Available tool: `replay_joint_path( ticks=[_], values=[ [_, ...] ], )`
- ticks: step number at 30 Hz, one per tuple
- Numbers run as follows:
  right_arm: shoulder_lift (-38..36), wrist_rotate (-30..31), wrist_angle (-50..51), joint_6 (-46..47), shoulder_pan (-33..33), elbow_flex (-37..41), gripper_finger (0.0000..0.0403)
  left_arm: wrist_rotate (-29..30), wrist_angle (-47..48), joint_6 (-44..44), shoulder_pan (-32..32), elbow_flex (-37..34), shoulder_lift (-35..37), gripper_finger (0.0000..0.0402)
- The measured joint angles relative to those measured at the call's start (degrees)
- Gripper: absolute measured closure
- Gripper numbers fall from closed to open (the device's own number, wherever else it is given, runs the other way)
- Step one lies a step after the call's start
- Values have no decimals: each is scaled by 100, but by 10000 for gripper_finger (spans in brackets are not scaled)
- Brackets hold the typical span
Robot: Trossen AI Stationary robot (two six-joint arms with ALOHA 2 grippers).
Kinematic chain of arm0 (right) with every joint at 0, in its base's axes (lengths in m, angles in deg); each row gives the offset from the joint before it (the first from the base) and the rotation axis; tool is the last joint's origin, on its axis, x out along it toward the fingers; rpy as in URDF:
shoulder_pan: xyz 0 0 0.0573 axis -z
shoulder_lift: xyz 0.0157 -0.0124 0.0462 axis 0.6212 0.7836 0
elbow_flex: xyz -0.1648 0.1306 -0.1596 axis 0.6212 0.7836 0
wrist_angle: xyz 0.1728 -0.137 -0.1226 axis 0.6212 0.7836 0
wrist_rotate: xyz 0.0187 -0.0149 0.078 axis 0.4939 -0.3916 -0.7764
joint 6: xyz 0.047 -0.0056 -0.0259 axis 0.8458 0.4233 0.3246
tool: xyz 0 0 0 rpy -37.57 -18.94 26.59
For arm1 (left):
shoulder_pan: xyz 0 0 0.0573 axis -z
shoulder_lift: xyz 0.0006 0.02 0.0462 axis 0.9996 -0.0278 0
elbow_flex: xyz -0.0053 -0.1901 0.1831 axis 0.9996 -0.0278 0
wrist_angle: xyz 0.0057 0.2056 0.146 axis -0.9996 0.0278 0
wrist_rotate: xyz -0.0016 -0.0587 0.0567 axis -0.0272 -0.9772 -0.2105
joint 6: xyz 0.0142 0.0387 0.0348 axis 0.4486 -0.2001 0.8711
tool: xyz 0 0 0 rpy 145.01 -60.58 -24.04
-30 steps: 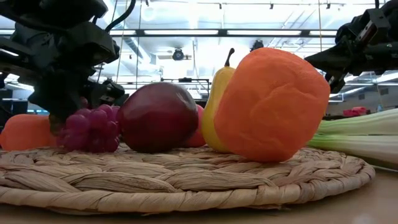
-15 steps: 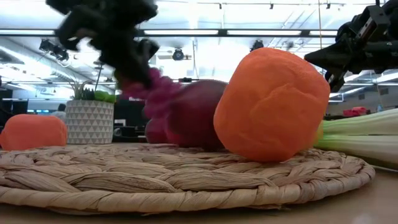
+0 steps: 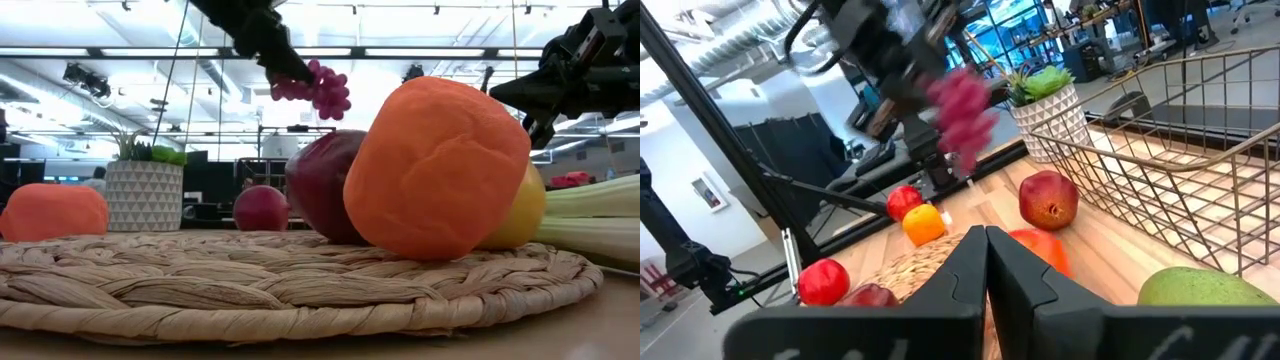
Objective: Build produce basket
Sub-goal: Put the grapes into the wire basket
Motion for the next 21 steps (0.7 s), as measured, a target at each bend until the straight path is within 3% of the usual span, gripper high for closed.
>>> replay_joint_path(
  ticks=[9, 13, 21],
  values=[
    [0, -16, 0, -44, 0, 1, 389, -94, -194, 38, -1574, 161, -47, 347],
    [0, -13, 2, -50, 2, -1, 389, -722, -93, -513, -2023, 152, -120, 335],
    [-2, 452, -181, -142, 2, -1, 389, -886, -214, -635, -2043, 154, -361, 234]
  ],
)
